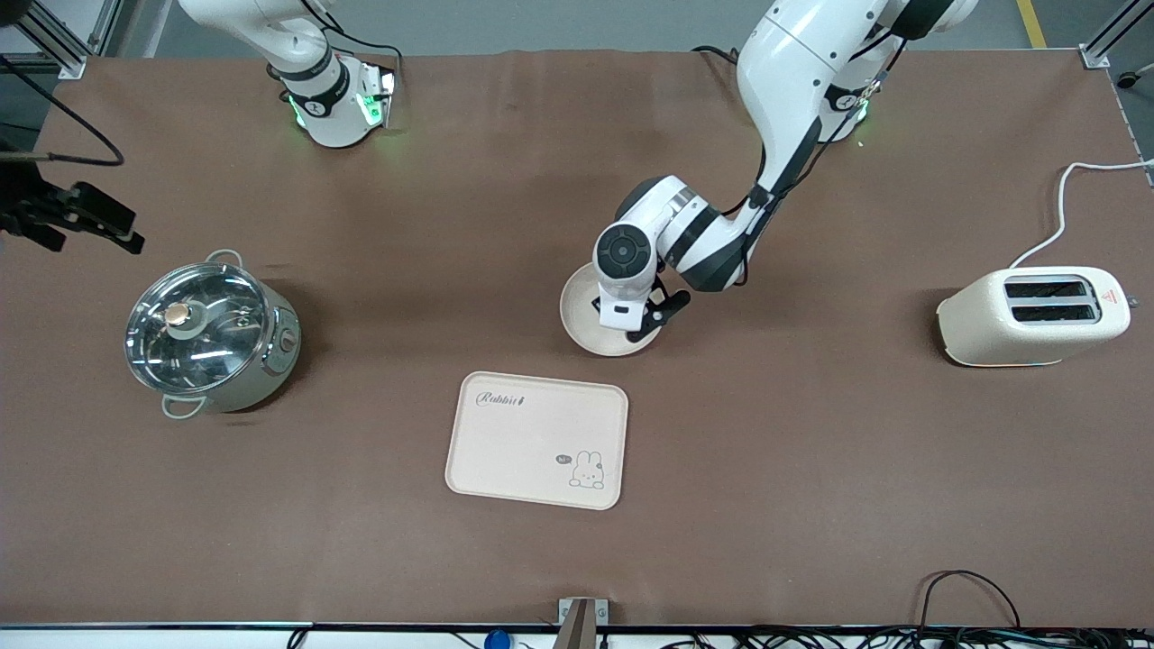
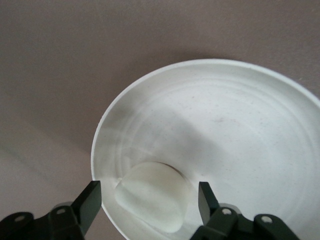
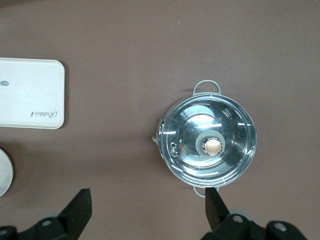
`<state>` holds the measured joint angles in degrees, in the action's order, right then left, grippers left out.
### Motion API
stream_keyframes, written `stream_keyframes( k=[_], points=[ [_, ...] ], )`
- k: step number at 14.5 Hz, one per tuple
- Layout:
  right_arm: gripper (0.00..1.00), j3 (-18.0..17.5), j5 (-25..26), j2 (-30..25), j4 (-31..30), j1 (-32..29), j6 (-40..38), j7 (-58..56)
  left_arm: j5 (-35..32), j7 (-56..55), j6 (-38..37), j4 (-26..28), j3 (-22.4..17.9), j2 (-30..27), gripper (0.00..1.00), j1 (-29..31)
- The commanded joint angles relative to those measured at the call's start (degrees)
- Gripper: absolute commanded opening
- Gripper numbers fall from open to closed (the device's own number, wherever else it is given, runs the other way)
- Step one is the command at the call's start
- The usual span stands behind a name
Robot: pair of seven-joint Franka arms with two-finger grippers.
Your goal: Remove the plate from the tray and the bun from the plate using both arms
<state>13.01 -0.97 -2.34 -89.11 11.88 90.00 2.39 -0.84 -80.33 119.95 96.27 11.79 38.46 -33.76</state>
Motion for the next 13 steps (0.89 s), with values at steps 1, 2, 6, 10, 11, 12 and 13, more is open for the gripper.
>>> stream_keyframes(
  k=[1, 2, 6, 10, 11, 12, 13],
  points=[
    [1.00, -0.2, 1.6, 0.1, 1.5, 0.1, -1.8, 1.0, 0.8, -0.6, 1.1, 1.4, 0.0, 0.2, 0.85, -0.3],
    [1.00, -0.3, 2.2, 0.1, 1.9, 0.2, -1.9, 1.0, 0.8, -0.6, 1.1, 1.3, 0.0, 0.3, 0.82, -0.3],
    [1.00, -0.3, 2.3, 0.2, 2.4, 0.3, -1.7, 0.9, 2.8, -0.7, 2.0, 1.2, 0.0, 0.4, 0.67, -0.3],
    [1.00, -0.2, 2.5, 0.8, 2.4, -0.5, -1.4, 0.9, 3.1, -0.6, 2.7, 0.9, 0.0, 0.8, 0.37, -0.3],
    [1.00, -0.2, 2.4, 0.8, 2.4, -0.5, -1.4, 0.9, 3.1, -0.6, 2.9, 0.9, 0.0, 0.8, 0.28, -0.3],
    [1.00, -0.2, 2.5, 0.8, 2.4, -0.5, -1.4, 0.9, 3.1, -0.5, 3.1, 1.0, 0.0, 0.9, 0.25, -0.3],
    [1.00, -0.2, 2.6, 0.8, 2.6, -0.5, -1.4, 1.0, 3.0, -0.5, 3.4, 0.8, 0.1, 1.3, 0.24, -0.3]
  ],
)
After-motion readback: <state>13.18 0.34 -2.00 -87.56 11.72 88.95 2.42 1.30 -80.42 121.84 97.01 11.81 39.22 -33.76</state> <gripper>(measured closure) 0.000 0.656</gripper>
